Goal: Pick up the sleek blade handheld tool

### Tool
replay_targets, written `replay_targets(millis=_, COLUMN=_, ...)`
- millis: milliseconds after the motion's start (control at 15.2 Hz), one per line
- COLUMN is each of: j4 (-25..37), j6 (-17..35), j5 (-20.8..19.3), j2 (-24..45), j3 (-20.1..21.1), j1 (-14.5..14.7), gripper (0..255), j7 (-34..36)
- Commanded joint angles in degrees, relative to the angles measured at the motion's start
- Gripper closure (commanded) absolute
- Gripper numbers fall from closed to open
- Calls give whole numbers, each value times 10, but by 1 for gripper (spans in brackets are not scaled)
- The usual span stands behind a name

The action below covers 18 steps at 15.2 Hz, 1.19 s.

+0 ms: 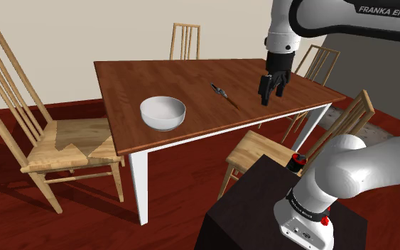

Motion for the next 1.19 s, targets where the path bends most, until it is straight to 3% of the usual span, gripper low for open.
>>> replay_targets(millis=0, j4=0, j6=0, j5=0, j2=0, j3=0, j1=0, gripper=0, j7=0)
replay_targets(millis=594, j4=14, j6=157, j5=-31, j2=127, j3=-72, j1=-27, gripper=0, j7=-54)
replay_targets(millis=1122, j4=79, j6=272, j5=-22, j2=270, j3=-130, j1=-42, gripper=0, j7=-108)
